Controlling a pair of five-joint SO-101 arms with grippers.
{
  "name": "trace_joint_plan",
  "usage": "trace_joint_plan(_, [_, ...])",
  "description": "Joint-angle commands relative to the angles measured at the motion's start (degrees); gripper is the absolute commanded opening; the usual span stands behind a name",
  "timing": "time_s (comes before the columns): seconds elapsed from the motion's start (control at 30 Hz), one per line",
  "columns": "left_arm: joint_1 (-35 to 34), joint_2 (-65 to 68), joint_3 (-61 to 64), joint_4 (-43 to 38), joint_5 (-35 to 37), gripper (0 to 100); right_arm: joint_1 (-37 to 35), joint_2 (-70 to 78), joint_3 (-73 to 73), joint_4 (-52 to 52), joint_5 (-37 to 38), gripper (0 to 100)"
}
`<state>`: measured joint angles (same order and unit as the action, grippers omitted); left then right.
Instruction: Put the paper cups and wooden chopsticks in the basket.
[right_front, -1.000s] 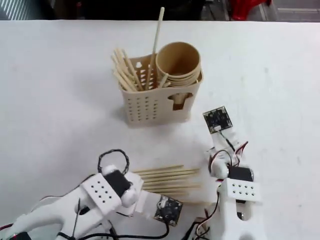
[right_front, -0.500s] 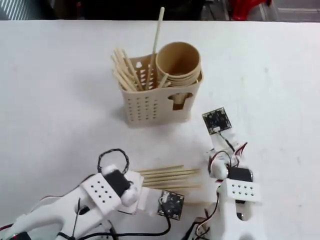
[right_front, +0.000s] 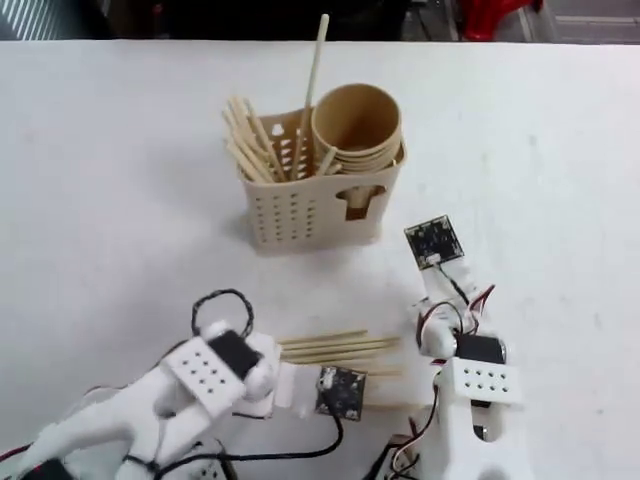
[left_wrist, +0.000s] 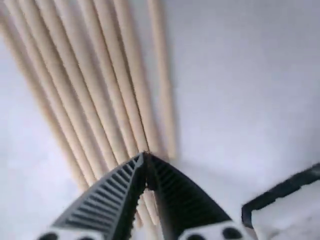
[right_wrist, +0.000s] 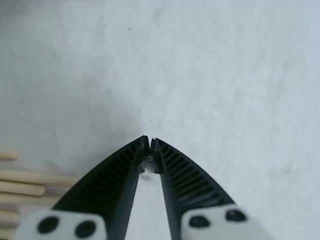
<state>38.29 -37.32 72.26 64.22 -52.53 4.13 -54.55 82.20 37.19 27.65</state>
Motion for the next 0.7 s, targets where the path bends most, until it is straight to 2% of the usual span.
trace_joint_plan(0.0, [-2.0, 9.8, -7.4, -1.8, 2.1, 2, 0.0, -0.9, -0.3, -1.0, 0.4, 1.8])
trace_joint_plan(0.17, [-8.3, 20.4, -17.9, -3.0, 1.4, 2, 0.0, -0.9, -0.2, -1.0, 0.4, 1.8])
trace_joint_plan(0.33, [-12.1, 20.7, -25.7, -0.8, -0.7, 2, -0.1, -0.9, -0.2, -1.0, 0.4, 1.8])
trace_joint_plan(0.5, [-7.3, 15.5, -24.0, 10.5, -1.4, 2, -0.2, -0.9, -0.2, -1.0, 0.4, 1.8])
trace_joint_plan(0.67, [-0.6, 5.3, -13.5, 14.7, -8.4, 2, -0.2, -0.9, -0.2, -1.1, 0.4, 1.8])
